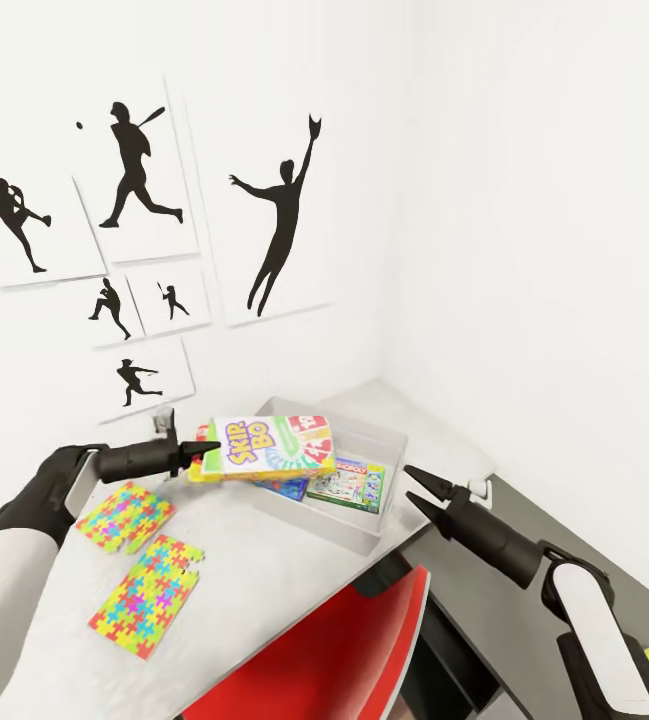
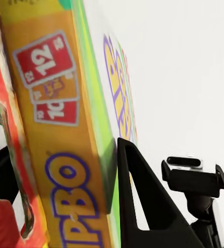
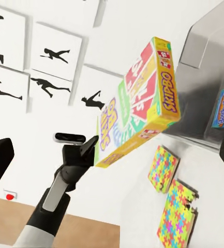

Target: Put all the toys in the child's room - the three board games (two on the bed and one on the table), the two jigsaw puzzles on the table, and the tennis ball on the table - inside the toy box on the table in the child's room.

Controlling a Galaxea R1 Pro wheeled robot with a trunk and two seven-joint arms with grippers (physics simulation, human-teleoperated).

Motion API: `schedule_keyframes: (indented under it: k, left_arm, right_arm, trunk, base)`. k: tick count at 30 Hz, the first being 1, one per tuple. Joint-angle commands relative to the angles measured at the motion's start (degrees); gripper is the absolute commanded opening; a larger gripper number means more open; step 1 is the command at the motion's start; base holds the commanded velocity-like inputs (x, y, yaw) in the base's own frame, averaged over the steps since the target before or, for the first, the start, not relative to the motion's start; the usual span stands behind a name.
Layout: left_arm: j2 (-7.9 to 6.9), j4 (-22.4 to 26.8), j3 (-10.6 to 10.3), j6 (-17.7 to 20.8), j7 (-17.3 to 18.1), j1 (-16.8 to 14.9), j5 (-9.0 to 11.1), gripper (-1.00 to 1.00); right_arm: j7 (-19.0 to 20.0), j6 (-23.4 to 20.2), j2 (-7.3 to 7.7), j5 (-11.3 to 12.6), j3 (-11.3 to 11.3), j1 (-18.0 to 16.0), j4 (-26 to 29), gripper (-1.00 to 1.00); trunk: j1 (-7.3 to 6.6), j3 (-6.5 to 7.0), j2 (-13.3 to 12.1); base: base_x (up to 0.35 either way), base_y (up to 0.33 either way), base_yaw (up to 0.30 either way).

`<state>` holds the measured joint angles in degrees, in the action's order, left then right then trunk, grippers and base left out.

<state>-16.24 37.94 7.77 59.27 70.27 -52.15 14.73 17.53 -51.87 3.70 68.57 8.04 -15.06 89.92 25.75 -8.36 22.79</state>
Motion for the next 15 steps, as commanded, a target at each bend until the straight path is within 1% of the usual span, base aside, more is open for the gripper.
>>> schedule_keyframes:
  k: [1, 3, 4, 7, 8, 10, 12, 13, 15]
  left_arm:
    - [0.82, -0.60, 0.05, 0.45, -1.52, -1.25, 0.11, -1.00]
    - [2.22, -2.93, 0.05, 0.53, -4.37, -4.39, 0.12, -1.00]
    - [2.49, -3.81, 0.05, 0.54, -5.03, -5.30, 0.10, -1.00]
    - [4.15, -9.98, 0.05, 0.46, -8.93, -10.94, 0.00, -1.00]
    - [4.53, -10.86, 0.05, 0.43, -9.63, -11.82, -0.01, -1.00]
    - [5.97, -13.24, 0.05, 0.35, -12.76, -14.56, -0.03, -1.00]
    - [7.31, -14.24, 0.05, 0.20, -16.23, -15.96, -0.01, -1.00]
    - [7.67, -14.40, 0.05, 0.16, -17.14, -16.23, 0.00, -1.00]
    - [9.28, -14.75, 0.05, 0.04, -20.88, -17.24, 0.02, -1.00]
  right_arm:
    - [0.40, -0.34, -0.01, -0.33, 0.51, -0.06, 0.00, 1.00]
    - [0.45, -0.53, 0.00, -0.30, 1.57, -0.06, 0.00, 1.00]
    - [0.46, -0.58, 0.00, -0.29, 1.80, -0.06, 0.00, 1.00]
    - [0.48, -0.77, 0.00, -0.28, 2.83, -0.06, 0.00, 1.00]
    - [0.50, -0.79, 0.00, -0.28, 2.98, -0.06, 0.00, 1.00]
    - [0.54, -0.84, 0.00, -0.28, 3.49, -0.06, 0.00, 1.00]
    - [0.53, -0.86, 0.32, -0.26, 3.74, -0.06, 0.00, 1.00]
    - [0.52, -0.86, 0.57, -0.25, 3.76, -0.06, 0.00, 1.00]
    - [0.55, -0.86, 1.77, -0.21, 3.80, -0.06, 0.08, 1.00]
  trunk:
    - [0.03, -0.12, 0.13]
    - [0.03, -0.12, 0.13]
    - [0.03, -0.12, 0.13]
    - [0.03, -0.12, 0.13]
    - [0.03, -0.12, 0.13]
    - [0.03, -0.12, 0.13]
    - [0.03, -0.12, 0.13]
    - [0.03, -0.12, 0.13]
    - [0.03, -0.12, 0.13]
  base:
    - [0.000, 0.000, 0.000]
    - [0.000, 0.000, 0.000]
    - [0.000, 0.000, 0.000]
    - [0.000, 0.000, 0.000]
    - [0.000, 0.000, 0.000]
    - [0.000, 0.000, 0.000]
    - [0.000, 0.000, 0.000]
    - [0.000, 0.000, 0.000]
    - [0.000, 0.000, 0.000]
